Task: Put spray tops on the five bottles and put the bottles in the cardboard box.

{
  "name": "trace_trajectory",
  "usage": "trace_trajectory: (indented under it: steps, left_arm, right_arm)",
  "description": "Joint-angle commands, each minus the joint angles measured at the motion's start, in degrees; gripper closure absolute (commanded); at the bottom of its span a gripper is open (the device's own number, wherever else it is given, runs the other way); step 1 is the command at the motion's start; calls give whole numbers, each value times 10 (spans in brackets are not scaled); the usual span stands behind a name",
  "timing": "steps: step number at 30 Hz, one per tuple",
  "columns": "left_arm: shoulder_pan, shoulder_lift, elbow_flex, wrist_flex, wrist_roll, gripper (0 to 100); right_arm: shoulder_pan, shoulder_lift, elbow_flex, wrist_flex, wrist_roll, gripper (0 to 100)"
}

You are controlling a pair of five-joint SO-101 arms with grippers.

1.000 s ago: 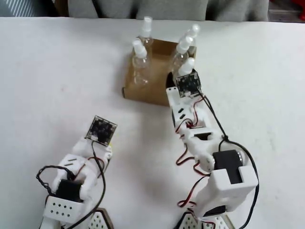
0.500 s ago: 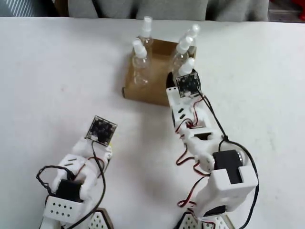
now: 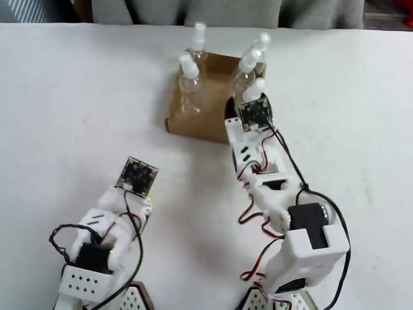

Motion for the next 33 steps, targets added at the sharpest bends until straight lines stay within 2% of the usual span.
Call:
trace_trajectory:
  steps: [1, 18, 24, 33]
  left_arm:
    - [-7, -5, -4, 1, -6, 973]
    - [-7, -5, -4, 1, -7, 973]
    - [-7, -5, -4, 1, -7, 973]
    - [-7, -5, -4, 0, -7, 973]
  right_arm:
    - [0, -32, -3, 2, -4, 744]
    - [-10, -32, -2, 2, 4, 730]
    - [-15, -32, 7, 0, 110, 730]
    - [-14, -32, 8, 0, 112, 730]
